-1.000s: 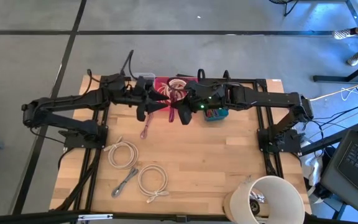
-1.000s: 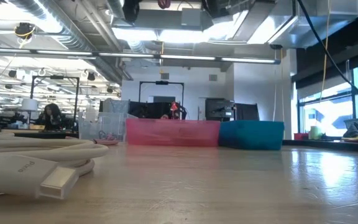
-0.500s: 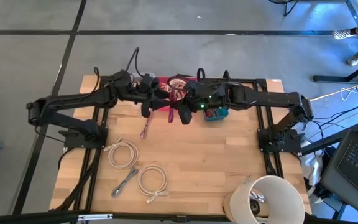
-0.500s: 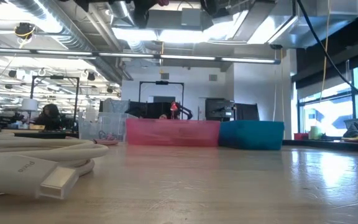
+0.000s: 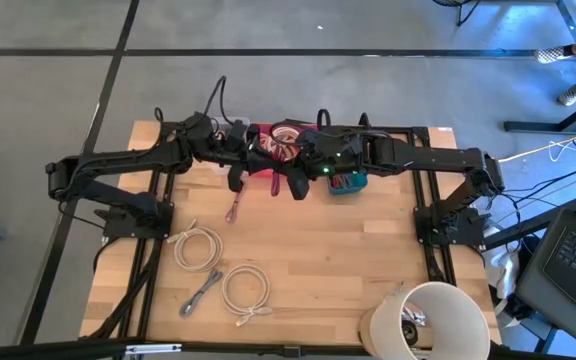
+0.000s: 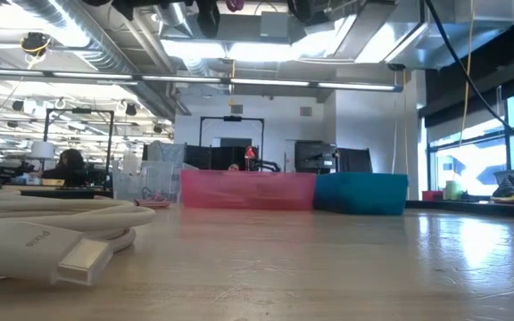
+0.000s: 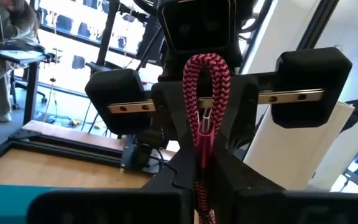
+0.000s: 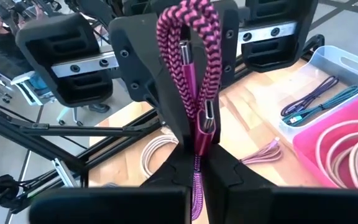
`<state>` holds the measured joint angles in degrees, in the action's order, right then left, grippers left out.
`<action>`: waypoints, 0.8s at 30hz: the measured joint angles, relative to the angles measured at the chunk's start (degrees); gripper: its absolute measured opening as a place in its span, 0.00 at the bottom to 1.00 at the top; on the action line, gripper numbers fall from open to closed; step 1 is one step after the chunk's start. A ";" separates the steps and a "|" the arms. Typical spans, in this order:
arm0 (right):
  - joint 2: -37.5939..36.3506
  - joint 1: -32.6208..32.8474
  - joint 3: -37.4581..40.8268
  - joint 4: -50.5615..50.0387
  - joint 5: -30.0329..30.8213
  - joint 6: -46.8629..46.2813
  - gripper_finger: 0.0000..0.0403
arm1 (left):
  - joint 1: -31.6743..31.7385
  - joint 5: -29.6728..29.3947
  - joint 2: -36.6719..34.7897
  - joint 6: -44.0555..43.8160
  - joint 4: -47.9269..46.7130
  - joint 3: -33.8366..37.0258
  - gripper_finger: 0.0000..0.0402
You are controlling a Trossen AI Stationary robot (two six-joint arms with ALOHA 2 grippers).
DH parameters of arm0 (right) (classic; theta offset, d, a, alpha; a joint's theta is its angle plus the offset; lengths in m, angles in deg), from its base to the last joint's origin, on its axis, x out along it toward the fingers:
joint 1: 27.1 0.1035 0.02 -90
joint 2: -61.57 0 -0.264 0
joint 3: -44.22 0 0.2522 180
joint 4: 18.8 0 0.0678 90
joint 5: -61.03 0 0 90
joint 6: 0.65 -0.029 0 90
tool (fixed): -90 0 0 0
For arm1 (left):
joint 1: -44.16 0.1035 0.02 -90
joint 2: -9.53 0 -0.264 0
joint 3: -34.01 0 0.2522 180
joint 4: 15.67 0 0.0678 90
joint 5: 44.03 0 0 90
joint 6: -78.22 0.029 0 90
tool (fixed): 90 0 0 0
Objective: Pick & Place USB Port
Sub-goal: Put the pink and black charger cable into the transparent bin
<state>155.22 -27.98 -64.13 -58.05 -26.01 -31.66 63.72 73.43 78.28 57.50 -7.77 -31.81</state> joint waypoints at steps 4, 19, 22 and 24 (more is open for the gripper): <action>0.00 0.00 0.00 0.07 0.01 0.15 0.03 | 0.05 0.19 0.04 -0.63 0.34 0.00 0.03; -1.06 -1.27 0.00 -15.56 5.64 3.31 0.70 | 2.97 0.66 -2.09 -1.23 -3.30 0.00 0.03; -1.92 -1.38 0.00 -23.49 10.65 0.65 0.74 | 6.06 -0.44 -4.37 -1.35 -9.89 0.00 0.03; -2.22 -1.36 0.00 -29.13 13.47 -0.61 0.74 | 8.57 -2.77 -5.97 -0.40 -16.06 0.00 0.03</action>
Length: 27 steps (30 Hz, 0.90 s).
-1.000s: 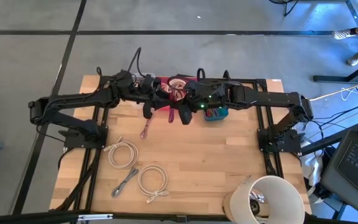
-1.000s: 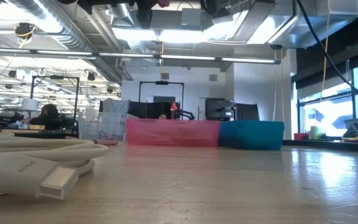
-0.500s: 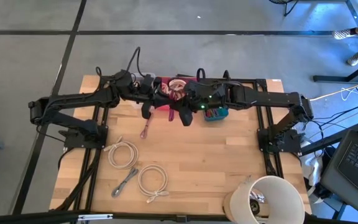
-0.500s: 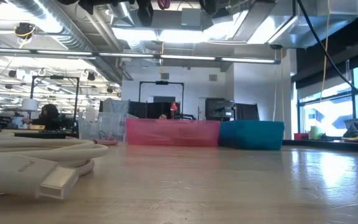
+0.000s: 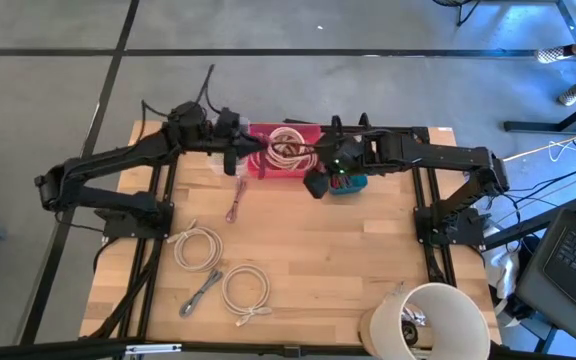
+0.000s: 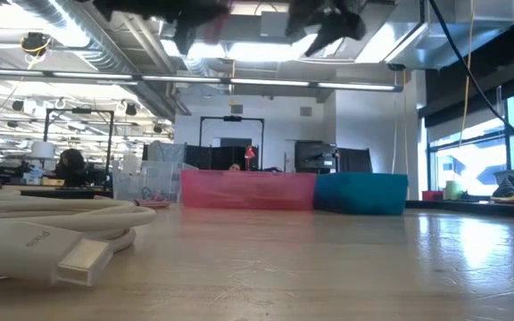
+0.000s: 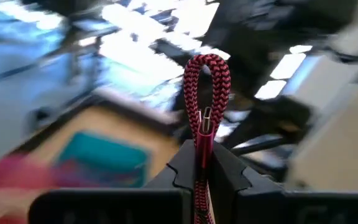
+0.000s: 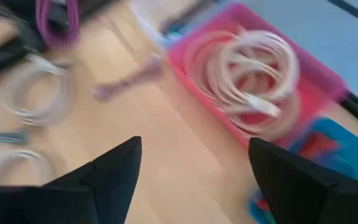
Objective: Pick & Place USB Port
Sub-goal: Put the pink and black charger cable into the transparent bin
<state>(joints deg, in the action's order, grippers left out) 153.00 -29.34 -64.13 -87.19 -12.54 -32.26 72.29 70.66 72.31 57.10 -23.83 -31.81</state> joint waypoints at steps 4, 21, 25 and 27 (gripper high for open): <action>-0.01 -0.20 0.00 -7.85 1.85 -1.48 0.73 | 5.76 -6.45 -2.06 0.96 -9.56 0.00 0.03; -2.40 -0.59 0.00 -22.20 8.15 -8.03 0.68 | 25.96 -17.59 3.96 -5.28 -30.92 0.00 0.03; -2.66 -0.59 0.00 -22.56 8.12 -5.38 0.68 | 26.49 -20.53 7.69 -5.63 -32.88 0.00 0.03; -2.83 -0.59 0.00 -22.55 8.15 -3.98 0.68 | 26.83 -21.07 9.87 -5.79 -33.05 0.00 0.03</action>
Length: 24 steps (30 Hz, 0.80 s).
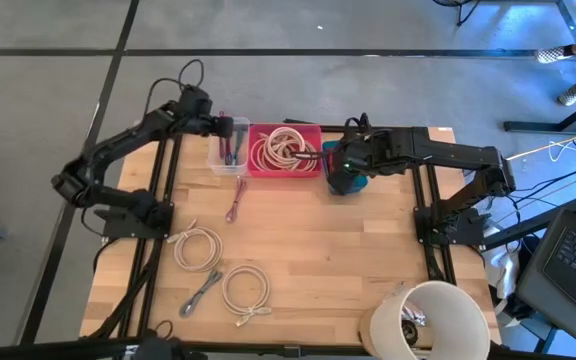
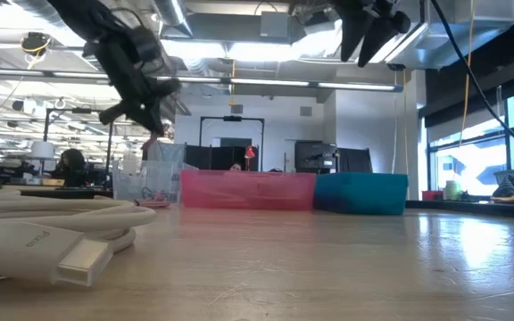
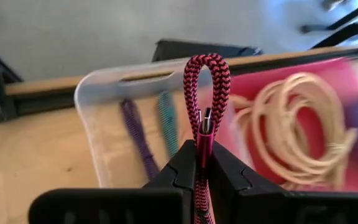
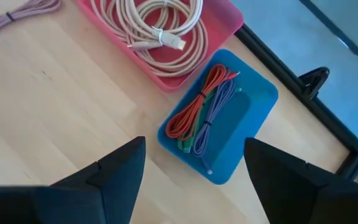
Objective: Pick & Place USB Port
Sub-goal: Put the pink and black charger cable into the transparent bin
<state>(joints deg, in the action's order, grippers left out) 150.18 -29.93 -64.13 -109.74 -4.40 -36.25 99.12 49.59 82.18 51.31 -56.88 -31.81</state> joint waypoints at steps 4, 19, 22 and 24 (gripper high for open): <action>-0.26 0.00 0.00 -0.07 0.01 3.01 0.68 | 0.07 -1.32 4.39 -0.76 -0.26 0.00 0.03; -0.36 0.00 0.00 -1.53 0.00 9.05 0.68 | 1.87 -1.07 17.70 -3.09 -2.03 0.00 0.03; -0.36 0.00 0.00 -1.52 0.07 9.09 0.68 | 2.21 -0.82 19.46 -4.06 -2.20 0.00 0.03; -0.36 0.00 0.00 -1.49 0.24 9.09 0.68 | 2.33 -0.29 20.70 -4.65 -1.95 0.00 0.03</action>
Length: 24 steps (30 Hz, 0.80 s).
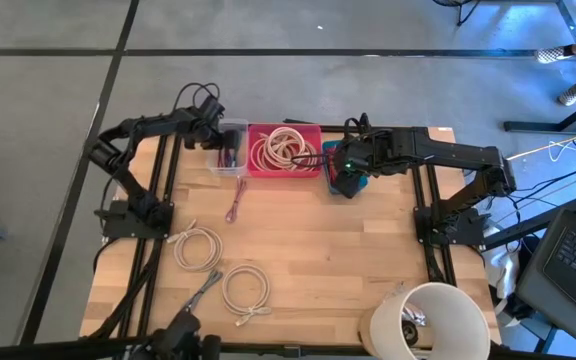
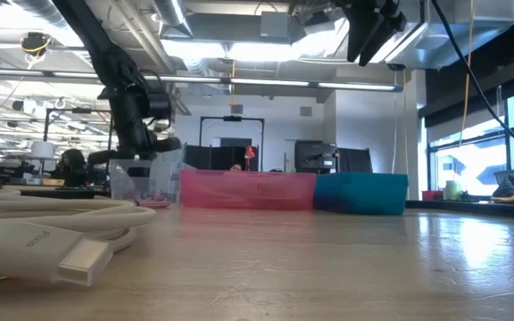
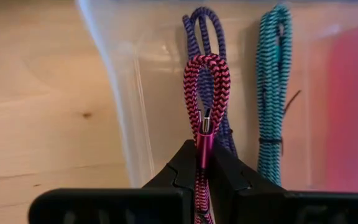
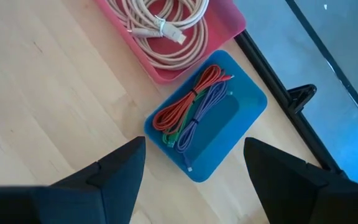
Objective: Pick & Place USB Port
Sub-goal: Put the pink and black charger cable into the transparent bin, then put the light brown HDMI cable into the pink bin
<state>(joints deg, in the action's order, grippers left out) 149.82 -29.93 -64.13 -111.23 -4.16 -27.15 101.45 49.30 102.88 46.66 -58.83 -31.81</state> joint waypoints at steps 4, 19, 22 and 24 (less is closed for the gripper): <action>0.00 0.00 0.00 0.18 0.07 0.04 0.68 | 0.29 1.42 2.42 -0.26 -0.02 -0.17 0.03; 0.00 -0.01 0.00 0.20 0.29 0.24 0.68 | 0.25 0.06 1.37 2.18 -3.15 -8.01 0.40; 0.00 0.00 0.00 0.20 0.29 1.01 0.68 | 0.04 0.89 0.10 3.97 -7.58 -11.05 0.47; 0.00 0.00 0.00 0.20 0.51 1.44 0.68 | -0.58 1.36 -1.29 5.29 -10.65 -12.81 0.50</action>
<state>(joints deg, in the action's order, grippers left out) 149.82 -29.93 -64.13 -111.04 -3.65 -25.71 100.87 50.66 101.59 51.95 -69.47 -44.61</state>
